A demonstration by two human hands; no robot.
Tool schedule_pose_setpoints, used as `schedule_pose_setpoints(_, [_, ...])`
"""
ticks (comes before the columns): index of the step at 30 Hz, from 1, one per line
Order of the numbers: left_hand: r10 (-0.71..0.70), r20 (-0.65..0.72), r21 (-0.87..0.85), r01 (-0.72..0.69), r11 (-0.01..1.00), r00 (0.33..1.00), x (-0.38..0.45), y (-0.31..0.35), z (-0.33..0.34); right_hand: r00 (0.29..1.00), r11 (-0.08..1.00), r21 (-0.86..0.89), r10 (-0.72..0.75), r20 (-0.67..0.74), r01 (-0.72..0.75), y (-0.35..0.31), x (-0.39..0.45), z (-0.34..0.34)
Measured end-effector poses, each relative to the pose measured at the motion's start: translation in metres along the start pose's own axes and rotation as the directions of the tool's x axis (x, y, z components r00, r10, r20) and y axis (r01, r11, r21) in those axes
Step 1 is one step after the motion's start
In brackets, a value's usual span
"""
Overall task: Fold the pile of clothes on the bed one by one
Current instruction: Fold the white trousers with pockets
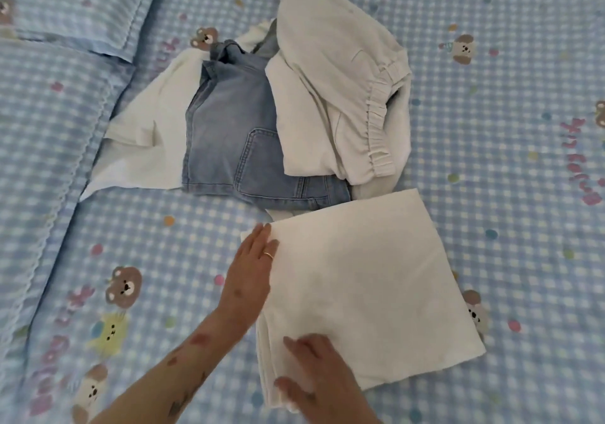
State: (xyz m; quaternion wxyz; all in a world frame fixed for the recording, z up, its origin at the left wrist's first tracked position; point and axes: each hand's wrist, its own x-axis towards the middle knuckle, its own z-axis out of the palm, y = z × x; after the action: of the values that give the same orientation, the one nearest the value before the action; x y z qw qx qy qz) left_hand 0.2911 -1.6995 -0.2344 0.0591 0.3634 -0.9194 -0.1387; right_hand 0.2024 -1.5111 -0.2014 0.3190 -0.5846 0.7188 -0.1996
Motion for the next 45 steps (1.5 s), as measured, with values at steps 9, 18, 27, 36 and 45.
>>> schedule_pose_setpoints(9, [-0.259,0.186,0.044,0.256,0.966,0.948,-0.059,0.040,0.076,0.984,0.870,-0.459,0.166,-0.070,-0.180,0.154,0.080,-0.062])
schedule_pose_setpoints(18, [-0.747,0.234,-0.416,0.759,0.501,0.622,-0.085,0.065,0.056,0.762,0.778,0.105,0.628,-0.160,-0.619,0.182,0.026,-0.094])
schedule_pose_setpoints(27, [-0.766,0.296,-0.566,0.751,0.340,0.570,-0.088,0.096,0.016,0.740,0.818,0.251,0.575,-0.349,-0.517,0.159,-0.002,-0.130])
schedule_pose_setpoints(36, [-0.558,0.320,-0.646,0.607,0.463,0.766,-0.057,0.316,-0.007,0.471,0.728,0.316,0.652,-0.595,-0.609,0.215,-0.206,-0.286])
schedule_pose_setpoints(45, [-0.233,0.398,-0.705,0.458,0.541,0.888,-0.026,0.605,0.055,0.177,0.554,0.385,0.710,-0.682,-0.738,0.363,-0.447,-0.418])
